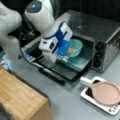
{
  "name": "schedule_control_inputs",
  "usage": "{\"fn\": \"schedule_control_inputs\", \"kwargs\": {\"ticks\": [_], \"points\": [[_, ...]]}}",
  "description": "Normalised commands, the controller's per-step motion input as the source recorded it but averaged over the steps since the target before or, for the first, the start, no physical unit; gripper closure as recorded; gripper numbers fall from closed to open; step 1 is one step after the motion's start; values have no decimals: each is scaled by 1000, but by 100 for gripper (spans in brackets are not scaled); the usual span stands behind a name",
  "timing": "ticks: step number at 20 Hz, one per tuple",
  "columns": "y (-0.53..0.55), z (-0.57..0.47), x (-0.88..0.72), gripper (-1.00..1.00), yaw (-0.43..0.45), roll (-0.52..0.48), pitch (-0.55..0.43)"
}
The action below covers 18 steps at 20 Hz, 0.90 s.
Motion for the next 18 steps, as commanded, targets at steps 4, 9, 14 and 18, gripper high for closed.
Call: {"fn": "schedule_control_inputs", "kwargs": {"ticks": [4,9,14,18], "points": [[-83,204,232,100,34,-167,133],[-118,300,265,100,24,-215,146],[-199,345,301,100,17,-220,162],[-200,306,318,100,32,-165,192]]}}
